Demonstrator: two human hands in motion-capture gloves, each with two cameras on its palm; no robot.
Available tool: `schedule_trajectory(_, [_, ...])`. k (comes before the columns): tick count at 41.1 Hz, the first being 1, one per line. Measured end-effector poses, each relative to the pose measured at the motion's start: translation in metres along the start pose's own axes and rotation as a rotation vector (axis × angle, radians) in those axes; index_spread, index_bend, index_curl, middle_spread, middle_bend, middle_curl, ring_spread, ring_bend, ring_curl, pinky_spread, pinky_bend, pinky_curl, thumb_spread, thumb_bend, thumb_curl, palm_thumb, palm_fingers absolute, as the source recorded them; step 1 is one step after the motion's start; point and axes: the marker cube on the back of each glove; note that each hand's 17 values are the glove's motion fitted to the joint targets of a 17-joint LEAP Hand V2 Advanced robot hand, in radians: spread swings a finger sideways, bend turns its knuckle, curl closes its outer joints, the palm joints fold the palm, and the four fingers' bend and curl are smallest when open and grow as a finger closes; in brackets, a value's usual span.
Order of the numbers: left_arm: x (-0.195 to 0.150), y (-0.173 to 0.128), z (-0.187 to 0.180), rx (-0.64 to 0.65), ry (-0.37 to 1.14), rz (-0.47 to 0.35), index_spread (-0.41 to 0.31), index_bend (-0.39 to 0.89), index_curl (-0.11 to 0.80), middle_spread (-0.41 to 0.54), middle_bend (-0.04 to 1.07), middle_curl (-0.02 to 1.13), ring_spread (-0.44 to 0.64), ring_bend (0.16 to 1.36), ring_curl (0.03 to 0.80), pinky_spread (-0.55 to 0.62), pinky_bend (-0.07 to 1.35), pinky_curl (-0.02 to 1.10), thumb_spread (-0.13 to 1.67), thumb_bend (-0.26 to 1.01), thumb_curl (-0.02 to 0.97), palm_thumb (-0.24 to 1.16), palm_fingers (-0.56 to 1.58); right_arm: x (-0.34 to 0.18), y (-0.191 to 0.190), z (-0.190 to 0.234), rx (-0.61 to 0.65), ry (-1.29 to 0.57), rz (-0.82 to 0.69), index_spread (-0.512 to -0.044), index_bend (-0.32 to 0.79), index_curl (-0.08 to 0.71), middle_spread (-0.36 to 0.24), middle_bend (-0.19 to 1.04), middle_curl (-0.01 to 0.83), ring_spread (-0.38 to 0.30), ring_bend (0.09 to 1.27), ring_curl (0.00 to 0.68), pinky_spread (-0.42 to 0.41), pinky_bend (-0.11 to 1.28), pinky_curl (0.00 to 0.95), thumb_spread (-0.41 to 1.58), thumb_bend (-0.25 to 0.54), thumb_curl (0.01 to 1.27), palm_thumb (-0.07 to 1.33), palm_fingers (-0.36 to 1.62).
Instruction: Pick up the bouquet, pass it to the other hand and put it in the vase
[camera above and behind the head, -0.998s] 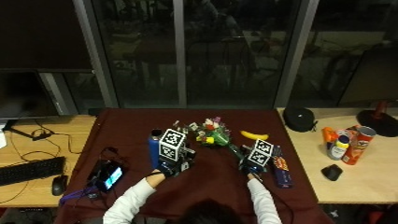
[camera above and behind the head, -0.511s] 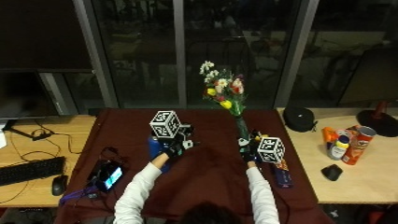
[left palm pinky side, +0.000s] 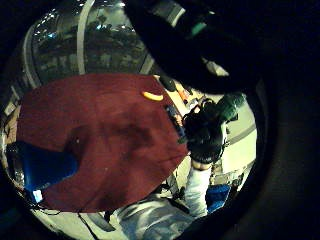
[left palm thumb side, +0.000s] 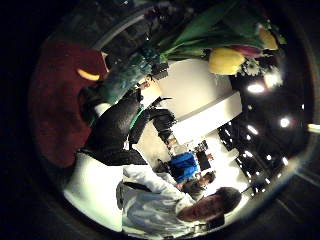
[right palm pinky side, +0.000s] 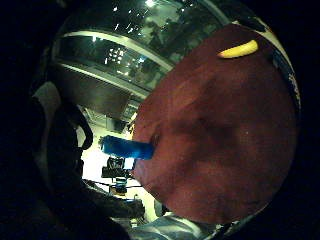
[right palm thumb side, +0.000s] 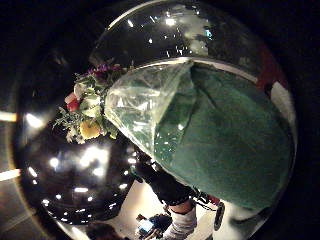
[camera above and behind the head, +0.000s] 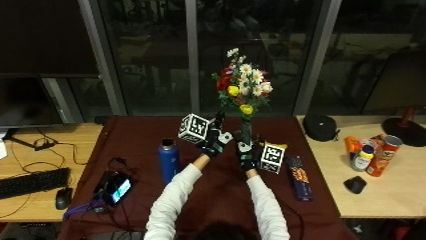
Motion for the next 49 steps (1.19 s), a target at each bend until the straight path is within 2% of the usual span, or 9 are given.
schedule_trajectory(15, [0.020,-0.003,0.046,0.117,0.108,0.049,0.076,0.10,0.172,0.057,0.30,0.40,0.10,0.64,0.300,0.16,0.55,0.36,0.95,-0.02,0.338,0.41,0.46,-0.008,0.044,0.049,-0.077,-0.165,-0.020,-0.208,0.43,0.575,-0.162,0.82,0.611,-0.187,0.96,0.533,-0.260,0.66,0.476,0.37,-0.027,0.71,1.05,1.40])
schedule_trajectory(22, [0.035,-0.002,0.036,0.237,0.266,0.140,-0.081,0.15,0.205,-0.171,0.47,0.42,-0.21,0.63,0.300,-0.23,0.61,0.35,0.97,0.03,0.368,0.58,1.24,-0.008,0.056,0.061,-0.114,-0.191,-0.070,-0.210,0.43,0.586,-0.160,0.82,0.609,-0.187,0.96,0.533,-0.260,0.66,0.477,0.37,-0.031,0.73,1.04,1.40])
schedule_trajectory(25, [0.019,-0.005,0.035,0.277,0.191,0.055,-0.144,0.19,0.240,-0.229,0.56,0.48,-0.28,0.70,0.355,-0.31,0.61,0.38,0.94,0.06,0.404,0.67,1.39,-0.009,0.061,0.064,-0.121,-0.146,-0.074,-0.210,0.43,0.591,-0.160,0.83,0.610,-0.186,0.95,0.532,-0.259,0.65,0.476,0.37,-0.029,0.73,1.04,1.39])
schedule_trajectory(31, [0.009,-0.007,0.029,0.278,0.163,0.002,-0.226,0.29,0.316,-0.294,0.62,0.53,-0.34,0.74,0.402,-0.38,0.61,0.41,0.66,0.05,0.506,0.80,1.42,-0.006,0.061,0.069,-0.145,-0.084,-0.123,-0.210,0.40,0.594,-0.167,0.81,0.597,-0.194,0.95,0.527,-0.276,0.63,0.464,0.37,-0.040,0.74,1.02,1.37])
schedule_trajectory(34, [0.019,-0.006,0.023,0.248,0.232,0.061,-0.250,0.31,0.344,-0.312,0.64,0.54,-0.36,0.74,0.415,-0.39,0.61,0.41,0.59,0.03,0.537,0.82,1.40,-0.009,0.063,0.068,-0.213,-0.039,-0.168,-0.214,0.38,0.592,-0.174,0.79,0.589,-0.198,0.92,0.516,-0.289,0.62,0.458,0.36,-0.047,0.74,0.99,1.35])
schedule_trajectory(36, [0.023,-0.009,0.020,0.232,0.290,0.121,-0.261,0.31,0.360,-0.321,0.65,0.55,-0.36,0.75,0.422,-0.40,0.62,0.42,0.55,0.01,0.555,0.83,1.40,-0.013,0.065,0.069,-0.280,-0.019,-0.281,-0.222,0.30,0.573,-0.176,0.76,0.572,-0.203,0.90,0.507,-0.302,0.63,0.455,0.36,-0.054,0.73,0.97,1.28])
schedule_trajectory(40, [0.016,-0.018,0.004,0.216,0.223,0.037,-0.279,0.33,0.389,-0.328,0.66,0.55,-0.37,0.75,0.431,-0.40,0.62,0.42,0.49,-0.01,0.588,0.84,1.37,-0.011,0.074,0.063,-0.391,0.161,-0.421,-0.234,0.11,0.519,-0.161,0.58,0.517,-0.203,0.83,0.480,-0.305,0.74,0.462,0.46,-0.055,0.71,0.93,1.09])
schedule_trajectory(43, [0.020,-0.024,-0.015,0.244,0.223,0.042,-0.286,0.33,0.408,-0.331,0.66,0.55,-0.37,0.74,0.434,-0.41,0.63,0.43,0.46,-0.02,0.610,0.85,1.36,0.001,0.075,0.054,-0.436,0.327,-0.393,-0.249,0.06,0.477,-0.159,0.46,0.479,-0.195,0.74,0.460,-0.258,0.74,0.457,0.61,-0.046,0.68,0.89,0.88])
schedule_trajectory(49, [0.038,-0.036,-0.056,0.347,0.291,0.175,-0.298,0.33,0.440,-0.338,0.66,0.55,-0.37,0.74,0.441,-0.41,0.64,0.44,0.42,-0.03,0.645,0.86,1.36,-0.003,0.076,0.047,-0.576,0.183,-0.358,-0.285,0.05,0.411,-0.140,0.36,0.442,-0.176,0.66,0.430,-0.111,0.66,0.446,0.77,-0.045,0.64,0.82,0.61])
